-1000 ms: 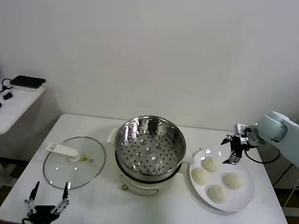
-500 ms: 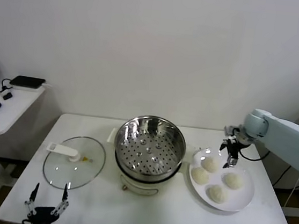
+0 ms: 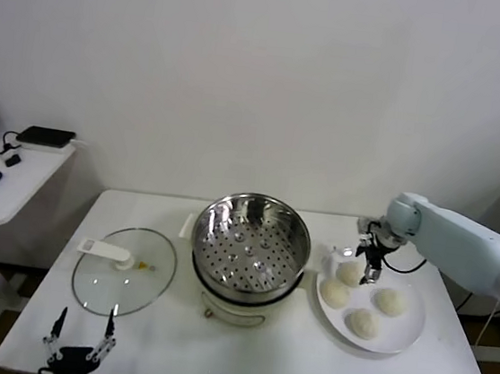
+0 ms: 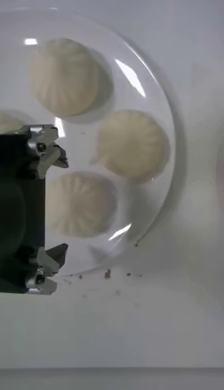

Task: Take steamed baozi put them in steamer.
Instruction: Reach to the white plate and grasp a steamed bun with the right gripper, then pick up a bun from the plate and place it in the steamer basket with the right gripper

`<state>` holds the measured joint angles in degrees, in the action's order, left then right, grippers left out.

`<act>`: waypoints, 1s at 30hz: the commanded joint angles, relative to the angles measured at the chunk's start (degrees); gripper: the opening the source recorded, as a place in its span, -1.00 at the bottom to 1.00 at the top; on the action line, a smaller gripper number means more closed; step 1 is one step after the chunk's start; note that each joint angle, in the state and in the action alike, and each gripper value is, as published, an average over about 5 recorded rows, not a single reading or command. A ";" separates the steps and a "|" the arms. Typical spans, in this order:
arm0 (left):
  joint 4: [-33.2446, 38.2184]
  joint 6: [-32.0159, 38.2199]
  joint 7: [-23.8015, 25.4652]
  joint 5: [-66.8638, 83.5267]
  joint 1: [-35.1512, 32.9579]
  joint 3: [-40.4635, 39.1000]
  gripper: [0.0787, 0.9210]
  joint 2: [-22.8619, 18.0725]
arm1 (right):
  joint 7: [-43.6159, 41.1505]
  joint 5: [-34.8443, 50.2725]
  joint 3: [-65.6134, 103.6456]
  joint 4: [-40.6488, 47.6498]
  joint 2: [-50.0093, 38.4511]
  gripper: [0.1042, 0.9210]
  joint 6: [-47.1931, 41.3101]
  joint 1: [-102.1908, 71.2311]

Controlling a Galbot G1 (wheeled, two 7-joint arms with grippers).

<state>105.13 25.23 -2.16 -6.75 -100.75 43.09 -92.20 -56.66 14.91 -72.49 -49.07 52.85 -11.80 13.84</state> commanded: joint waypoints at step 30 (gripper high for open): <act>0.60 0.58 -0.28 -1.47 -0.59 0.04 0.77 -2.80 | -2.47 7.86 -13.23 -12.56 -2.64 0.26 5.96 25.03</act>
<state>105.68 25.76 -2.43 -8.07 -101.39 43.24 -92.20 -58.21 17.94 -77.64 -54.31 51.64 -9.33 23.35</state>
